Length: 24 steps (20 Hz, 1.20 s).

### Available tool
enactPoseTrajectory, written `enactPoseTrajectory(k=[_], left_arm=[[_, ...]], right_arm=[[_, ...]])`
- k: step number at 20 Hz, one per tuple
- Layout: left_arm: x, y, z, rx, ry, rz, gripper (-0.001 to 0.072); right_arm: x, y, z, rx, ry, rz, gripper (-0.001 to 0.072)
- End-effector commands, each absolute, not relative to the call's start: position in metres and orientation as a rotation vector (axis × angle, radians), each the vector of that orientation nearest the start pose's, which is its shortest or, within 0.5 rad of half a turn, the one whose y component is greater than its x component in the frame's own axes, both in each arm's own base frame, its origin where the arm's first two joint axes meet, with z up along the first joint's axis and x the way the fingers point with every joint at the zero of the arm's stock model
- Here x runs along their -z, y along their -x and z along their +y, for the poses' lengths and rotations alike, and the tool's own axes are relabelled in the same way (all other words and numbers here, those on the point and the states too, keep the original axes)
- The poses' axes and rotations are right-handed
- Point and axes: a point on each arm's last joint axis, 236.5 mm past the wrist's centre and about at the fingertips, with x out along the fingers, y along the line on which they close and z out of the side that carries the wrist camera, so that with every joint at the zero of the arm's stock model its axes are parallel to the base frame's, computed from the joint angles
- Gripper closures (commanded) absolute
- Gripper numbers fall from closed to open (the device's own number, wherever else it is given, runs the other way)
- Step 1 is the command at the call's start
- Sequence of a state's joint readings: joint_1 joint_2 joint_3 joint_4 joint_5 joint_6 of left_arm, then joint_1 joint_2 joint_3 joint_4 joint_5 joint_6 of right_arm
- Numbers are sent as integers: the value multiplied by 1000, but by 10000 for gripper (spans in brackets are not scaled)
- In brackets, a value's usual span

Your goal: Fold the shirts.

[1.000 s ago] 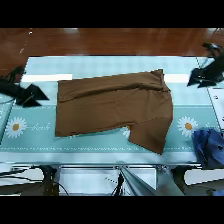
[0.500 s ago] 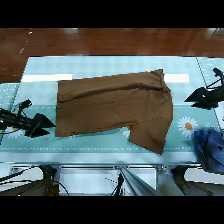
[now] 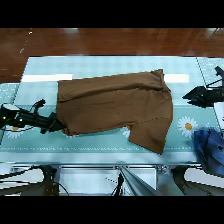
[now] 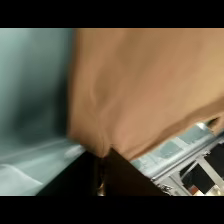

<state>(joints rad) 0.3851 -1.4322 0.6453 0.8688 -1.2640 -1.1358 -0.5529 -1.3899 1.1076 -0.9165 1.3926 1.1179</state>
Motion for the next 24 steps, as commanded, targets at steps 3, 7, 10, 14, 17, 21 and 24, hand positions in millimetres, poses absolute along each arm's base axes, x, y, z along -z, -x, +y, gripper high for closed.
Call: enactPoseTrajectory(k=[3,7,10,14,17,21,24], left_arm=[[118,-235,-71,375,844,1687,689],[114,-232,-70,404,849,1686,689],[114,-232,-70,406,846,1684,689],[114,-233,-70,413,845,1679,689],[113,-234,-71,416,849,1673,689],[113,-235,-70,416,847,1671,689],[94,-256,-66,459,802,1601,689]], right_arm=[[25,-308,-51,-234,-599,1423,156],[61,-263,-25,-248,-649,1517,164],[73,-249,-20,-198,-642,1487,165],[90,-246,-3,-171,-744,1446,167],[103,-253,20,-195,-708,1422,171],[112,-279,38,-136,-598,1378,567],[79,-301,38,-202,-554,1333,688]])
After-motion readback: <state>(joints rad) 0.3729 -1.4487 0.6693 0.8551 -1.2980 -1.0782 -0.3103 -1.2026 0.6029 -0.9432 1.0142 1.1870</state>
